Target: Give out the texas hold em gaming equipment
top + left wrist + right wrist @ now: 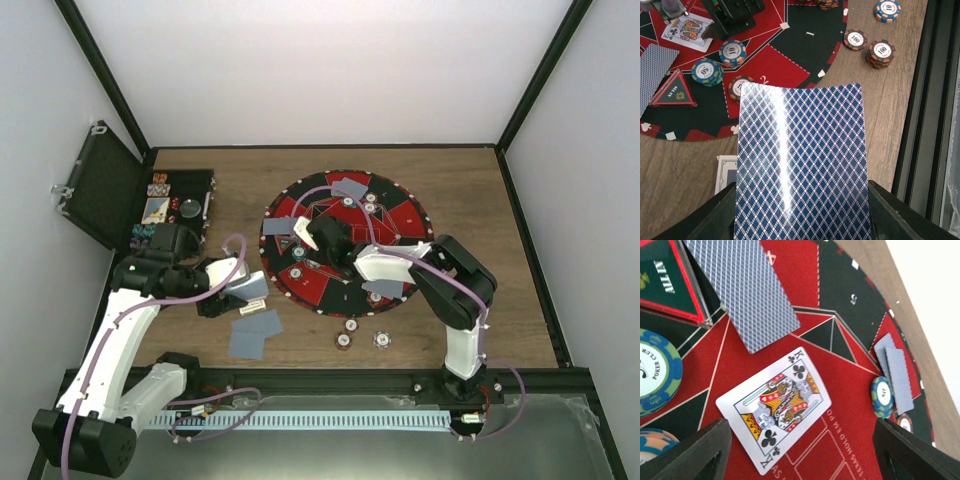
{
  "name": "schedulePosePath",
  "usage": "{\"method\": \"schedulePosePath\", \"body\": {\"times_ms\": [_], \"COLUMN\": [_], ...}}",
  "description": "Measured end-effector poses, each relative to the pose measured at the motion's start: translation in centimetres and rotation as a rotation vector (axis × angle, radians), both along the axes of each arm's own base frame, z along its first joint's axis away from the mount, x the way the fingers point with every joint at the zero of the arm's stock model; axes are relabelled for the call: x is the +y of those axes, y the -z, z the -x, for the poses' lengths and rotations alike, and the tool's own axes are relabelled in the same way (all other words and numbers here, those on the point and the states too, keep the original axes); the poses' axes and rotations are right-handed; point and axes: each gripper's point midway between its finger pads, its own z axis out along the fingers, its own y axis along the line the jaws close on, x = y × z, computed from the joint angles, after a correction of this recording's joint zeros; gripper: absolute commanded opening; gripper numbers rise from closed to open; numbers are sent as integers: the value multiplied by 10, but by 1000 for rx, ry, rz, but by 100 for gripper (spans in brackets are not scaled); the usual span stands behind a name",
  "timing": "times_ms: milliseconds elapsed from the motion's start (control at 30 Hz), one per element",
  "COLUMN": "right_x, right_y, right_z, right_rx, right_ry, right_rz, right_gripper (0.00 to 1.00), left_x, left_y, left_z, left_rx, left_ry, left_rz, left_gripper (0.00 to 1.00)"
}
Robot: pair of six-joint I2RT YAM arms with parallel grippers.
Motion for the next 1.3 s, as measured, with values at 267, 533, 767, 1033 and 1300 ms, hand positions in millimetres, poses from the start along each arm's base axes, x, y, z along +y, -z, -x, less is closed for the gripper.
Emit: {"method": "schedulePosePath", "body": {"times_ms": [267, 533, 767, 1033, 1300], "right_x": [-7, -32, -24, 36, 75], "right_y": [-44, -166, -237, -165, -163], "right_z": [1, 8, 24, 113, 171], "right_rx": [-6, -34, 233, 923, 1224], "right_ry": [71, 255, 205, 57, -52], "right_rz": [-114, -603, -1048, -1168, -1173], "right_gripper": [100, 100, 100, 100, 93], "left_x": [0, -1, -2, -2, -2], "left_y": [-4, -5, -5, -5, -5], "left_z": [2, 2, 2, 1, 1], "left_rx": [-26, -23, -20, -19, -16], "left_ry": [0, 4, 4, 3, 4], "left_rz": [5, 16, 19, 19, 21], "left_gripper": [4, 4, 4, 4, 4]}}
